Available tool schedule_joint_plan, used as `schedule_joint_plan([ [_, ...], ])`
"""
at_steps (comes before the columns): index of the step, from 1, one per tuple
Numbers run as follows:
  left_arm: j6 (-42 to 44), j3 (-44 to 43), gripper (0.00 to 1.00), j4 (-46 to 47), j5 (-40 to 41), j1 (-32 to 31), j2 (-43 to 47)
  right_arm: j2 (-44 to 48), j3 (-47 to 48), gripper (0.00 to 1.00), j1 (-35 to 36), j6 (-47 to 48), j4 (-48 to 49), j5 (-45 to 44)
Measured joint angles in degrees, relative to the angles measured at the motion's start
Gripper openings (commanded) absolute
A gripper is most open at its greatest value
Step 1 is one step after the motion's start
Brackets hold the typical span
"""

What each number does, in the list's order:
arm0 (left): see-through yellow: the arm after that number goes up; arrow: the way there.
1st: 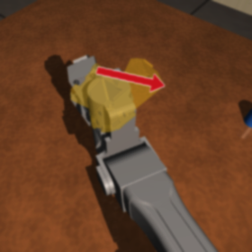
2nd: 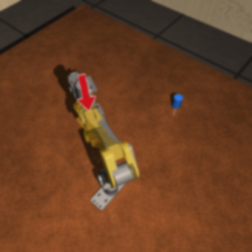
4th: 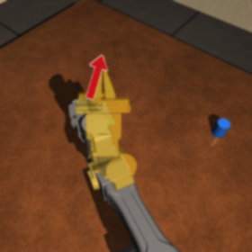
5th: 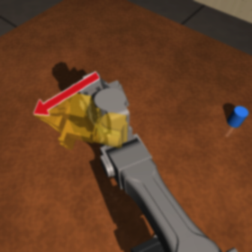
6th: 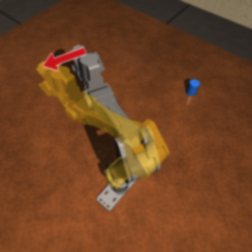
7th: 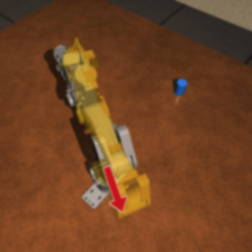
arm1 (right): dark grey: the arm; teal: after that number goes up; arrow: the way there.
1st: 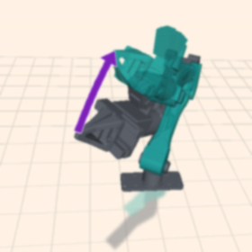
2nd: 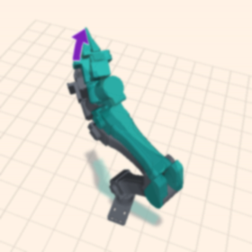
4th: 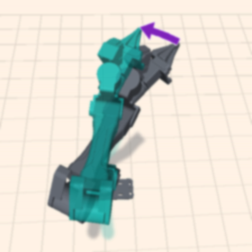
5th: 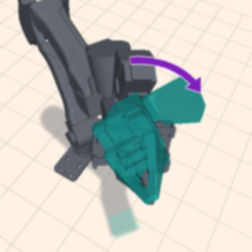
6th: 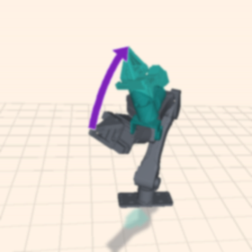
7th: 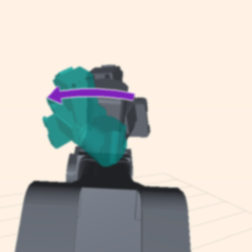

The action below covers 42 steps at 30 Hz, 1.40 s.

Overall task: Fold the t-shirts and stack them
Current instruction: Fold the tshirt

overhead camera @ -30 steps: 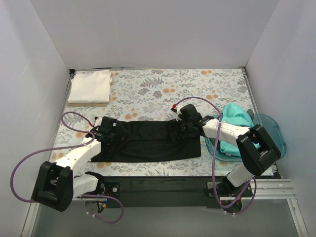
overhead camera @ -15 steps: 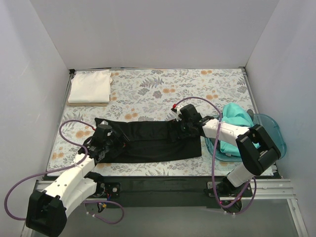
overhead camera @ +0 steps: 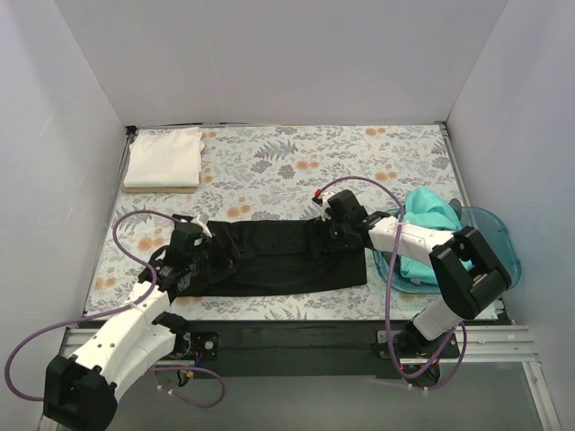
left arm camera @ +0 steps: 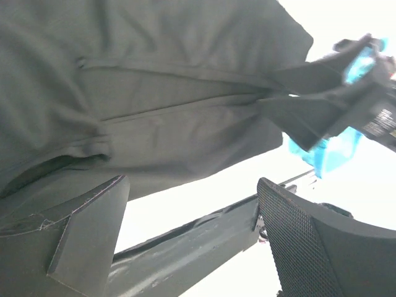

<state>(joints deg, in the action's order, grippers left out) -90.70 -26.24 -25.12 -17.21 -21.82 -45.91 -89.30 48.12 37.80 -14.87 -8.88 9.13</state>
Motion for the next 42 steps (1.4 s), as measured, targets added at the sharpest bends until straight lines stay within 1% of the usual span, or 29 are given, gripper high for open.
schedule_joint_plan([
  [4, 0.94, -0.85, 0.85, 0.15, 0.33, -0.04, 2.86, 0.2, 0.0, 0.98, 0.0, 0.07, -0.02, -0.44],
  [9, -0.79, -1.68, 0.9, 0.52, 5.7, -0.07, 1.46, 1.14, 0.0, 0.98, 0.0, 0.15, -0.35, -1.88],
  [11, -1.84, -1.68, 0.9, 1.03, 7.82, -0.07, -1.51, 2.08, 0.0, 0.98, -0.02, 0.26, -0.61, -2.73],
  [13, -2.56, -1.68, 0.89, 2.25, 8.48, -0.04, -6.49, 3.3, 0.02, 0.98, -0.26, 0.33, -0.96, -3.45],
  [16, -2.8, -1.57, 0.87, 4.39, 7.15, -0.04, -16.52, 5.16, 0.0, 0.98, -0.72, 0.55, -1.49, -4.31],
  [18, -3.19, -1.44, 0.87, 6.14, 5.11, 0.13, -20.65, 5.95, 0.02, 0.98, -1.11, 0.63, -1.6, -4.72],
  [21, -3.21, -0.72, 0.87, 8.28, 4.07, 0.09, -20.13, 6.67, 0.0, 0.98, -1.77, 0.76, -1.66, -5.35],
  [25, -3.21, 0.66, 0.87, 6.38, 4.7, 0.04, -14.1, 7.1, 0.0, 0.98, -2.21, 1.14, -1.73, -6.03],
  [29, -3.54, -0.79, 0.89, 2.16, 8.76, -0.04, -6.49, 7.13, 0.02, 0.98, -2.45, 1.6, -1.81, -6.69],
  [31, -4.52, -2.62, 0.9, -0.22, 12.52, -0.04, -4.81, 7.13, 0.02, 0.98, -2.54, 1.75, -1.92, -6.99],
  [33, -5.99, -4.39, 0.94, -2.43, 17.05, -0.04, -4.9, 7.08, 0.02, 0.98, -2.58, 1.81, -2.08, -7.15],
  [36, -9.09, -6.12, 0.95, -5.81, 23.04, 0.07, -7.96, 6.14, 0.22, 0.98, -2.6, 1.9, -2.1, -7.26],
  [38, -10.73, -6.64, 0.95, -7.39, 25.99, 0.63, -12.07, 4.79, 0.22, 0.98, -2.6, 1.88, -2.1, -7.13],
  [42, -12.09, -6.73, 0.95, -7.93, 28.55, 2.95, -20.37, 2.12, 0.07, 0.98, -2.6, 1.73, -2.01, -5.68],
])
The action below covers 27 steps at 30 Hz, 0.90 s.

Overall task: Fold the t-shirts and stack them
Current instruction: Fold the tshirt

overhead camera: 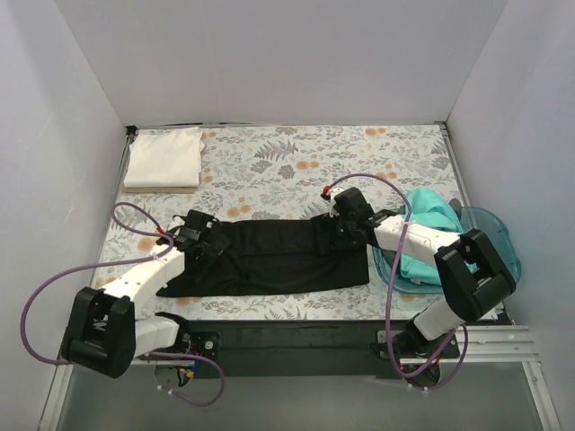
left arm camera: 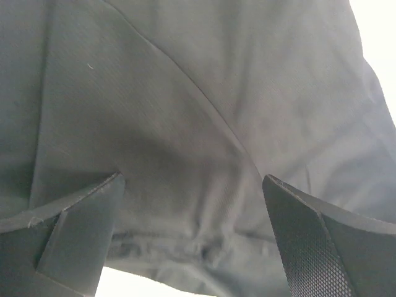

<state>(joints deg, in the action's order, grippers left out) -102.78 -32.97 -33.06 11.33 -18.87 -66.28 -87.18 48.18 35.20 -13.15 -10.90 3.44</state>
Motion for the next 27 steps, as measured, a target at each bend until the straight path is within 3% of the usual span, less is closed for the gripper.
schedule_joint_plan([
  [6, 1.09, -3.63, 0.93, 5.7, -0.37, 1.38, -8.17, -0.11, -3.15, 0.98, 0.0, -0.15, 1.99, 3.72],
  [13, 5.68, -17.27, 0.9, 14.36, -4.7, 0.48, -25.64, 4.94, -8.72, 0.98, 1.31, -0.46, 4.17, 8.24],
  [20, 11.78, -39.23, 0.9, 18.86, -7.54, -4.37, -45.31, 9.31, -12.66, 0.98, 9.38, -3.19, 4.35, 12.48],
  [27, 19.85, -67.36, 0.9, 18.82, -9.73, -6.05, -65.26, 5.66, -9.68, 0.98, 15.13, -4.57, 4.31, 14.62],
])
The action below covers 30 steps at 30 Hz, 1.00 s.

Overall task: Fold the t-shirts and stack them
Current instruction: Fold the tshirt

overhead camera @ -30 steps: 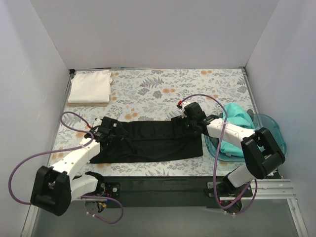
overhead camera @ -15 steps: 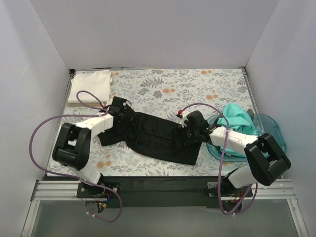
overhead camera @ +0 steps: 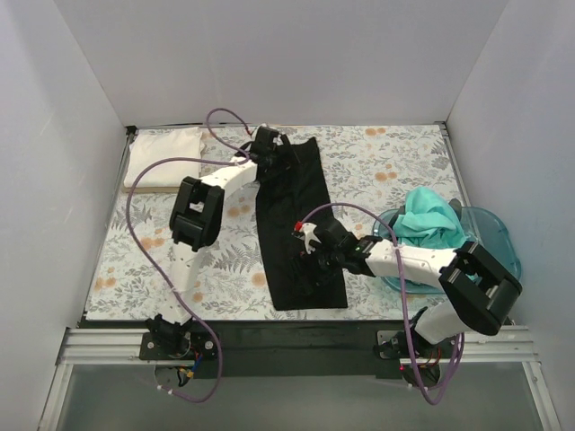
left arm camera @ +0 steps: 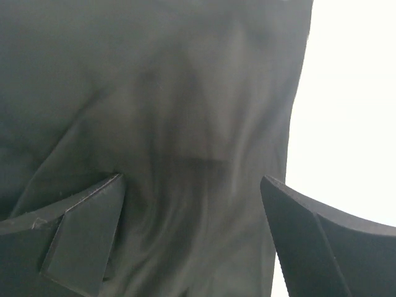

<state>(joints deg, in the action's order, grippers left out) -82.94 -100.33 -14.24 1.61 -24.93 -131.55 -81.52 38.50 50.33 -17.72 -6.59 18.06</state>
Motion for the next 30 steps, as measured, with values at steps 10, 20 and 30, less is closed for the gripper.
schedule_joint_plan([
  [10, 7.3, -28.76, 0.94, -6.49, 2.47, -0.07, -17.29, -5.84, 5.05, 0.98, 4.59, -1.9, 2.08, -0.59],
  [20, 7.32, -21.81, 0.95, -5.18, 4.44, -0.11, -12.9, -2.45, 7.1, 0.98, 4.94, -3.15, -1.07, -6.64],
  [30, 11.67, -19.21, 0.97, -12.76, -2.62, 0.09, -4.39, 15.87, 6.01, 0.98, 4.98, -6.29, -3.34, -23.17],
])
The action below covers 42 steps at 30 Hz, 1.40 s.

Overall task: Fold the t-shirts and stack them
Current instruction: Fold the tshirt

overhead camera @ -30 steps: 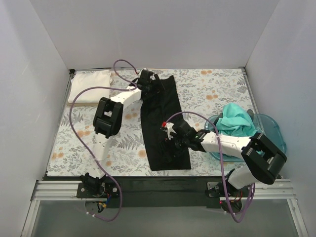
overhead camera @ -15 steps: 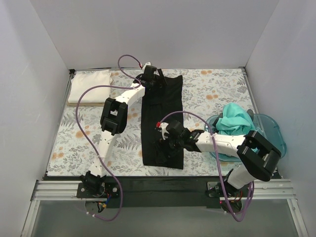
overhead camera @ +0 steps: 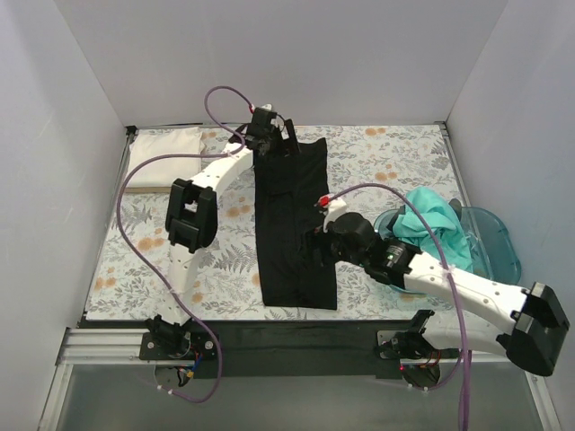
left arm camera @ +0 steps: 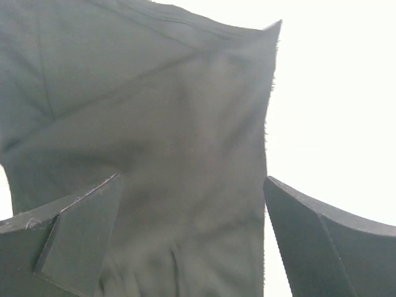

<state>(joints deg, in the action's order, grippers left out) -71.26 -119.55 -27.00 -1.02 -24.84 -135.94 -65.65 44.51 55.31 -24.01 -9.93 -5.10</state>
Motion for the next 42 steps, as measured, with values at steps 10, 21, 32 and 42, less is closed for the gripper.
schedule_joint_plan([
  [10, -3.04, 34.86, 0.98, 6.69, -2.03, -5.09, 37.75, 12.04, -9.29, 0.98, -0.33, -3.13, -1.81, -12.68],
  [21, -17.44, 74.23, 0.98, 3.34, 4.26, -18.82, 63.95, 14.1, -13.9, 0.98, -1.33, -2.75, -3.98, -8.5],
  [32, -26.8, 87.34, 0.83, 0.5, 0.42, -27.61, 68.57, 12.61, -16.55, 0.98, -1.36, -3.78, -5.03, -1.05],
  [42, -30.64, 85.11, 0.41, 1.22, 1.01, -29.03, 61.33, 9.68, -19.23, 0.84, -1.66, -6.47, -5.33, 1.92],
])
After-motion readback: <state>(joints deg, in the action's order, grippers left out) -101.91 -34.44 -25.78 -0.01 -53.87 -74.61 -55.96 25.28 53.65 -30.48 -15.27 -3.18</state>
